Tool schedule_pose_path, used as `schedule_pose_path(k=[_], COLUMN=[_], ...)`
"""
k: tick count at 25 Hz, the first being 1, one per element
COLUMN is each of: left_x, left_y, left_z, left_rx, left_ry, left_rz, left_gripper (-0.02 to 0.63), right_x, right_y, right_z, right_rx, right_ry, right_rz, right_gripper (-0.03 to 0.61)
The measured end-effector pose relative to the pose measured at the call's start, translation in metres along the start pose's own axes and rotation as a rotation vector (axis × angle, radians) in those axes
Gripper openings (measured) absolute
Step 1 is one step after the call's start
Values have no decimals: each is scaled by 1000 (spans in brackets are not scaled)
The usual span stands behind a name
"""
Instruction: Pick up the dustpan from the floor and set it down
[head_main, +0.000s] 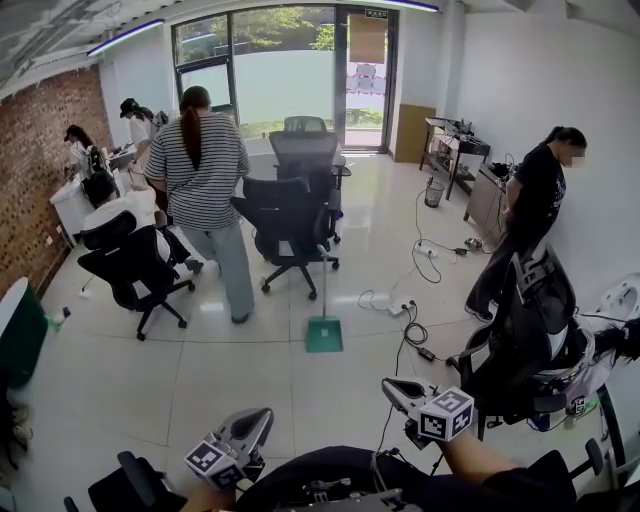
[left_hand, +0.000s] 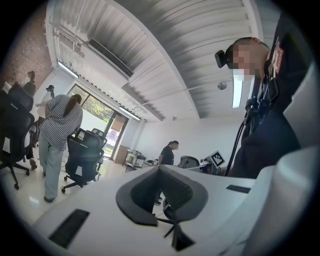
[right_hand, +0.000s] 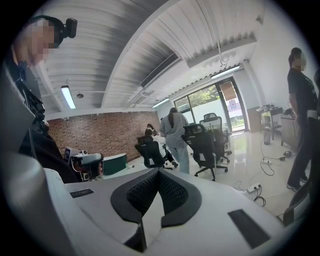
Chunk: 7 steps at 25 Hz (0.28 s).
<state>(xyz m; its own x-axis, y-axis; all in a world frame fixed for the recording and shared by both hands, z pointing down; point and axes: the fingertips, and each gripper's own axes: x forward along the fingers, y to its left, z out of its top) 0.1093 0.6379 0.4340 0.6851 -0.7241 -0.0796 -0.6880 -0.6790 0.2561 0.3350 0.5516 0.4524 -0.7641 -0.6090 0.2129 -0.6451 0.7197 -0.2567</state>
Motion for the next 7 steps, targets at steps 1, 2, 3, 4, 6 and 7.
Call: schedule_pose_path(k=[1,2,3,4,6,7], left_x=[6,12,18,22,27,29], left_y=[1,2,4,6,11,13], left_z=[4,7,10,12,16,17], left_rx=[-1,-4,-6,-7,-8,-8], left_ry=[0,0,1,2,4,4], left_rz=[-2,-4,-5,-6,-7,-7], left_gripper=[15,15,15,15,15,15], right_x=[1,2,4,6,10,13], right_y=[-4,-9,-13,-17,-21,-22], right_z=[5,10,14,18,23,25], right_rx=[1,1,1,1,-1,-2], right_ry=[2,4,4,5,5,5], right_rz=[0,0,0,1,3,3], right_gripper=[17,17,17,17,17,17])
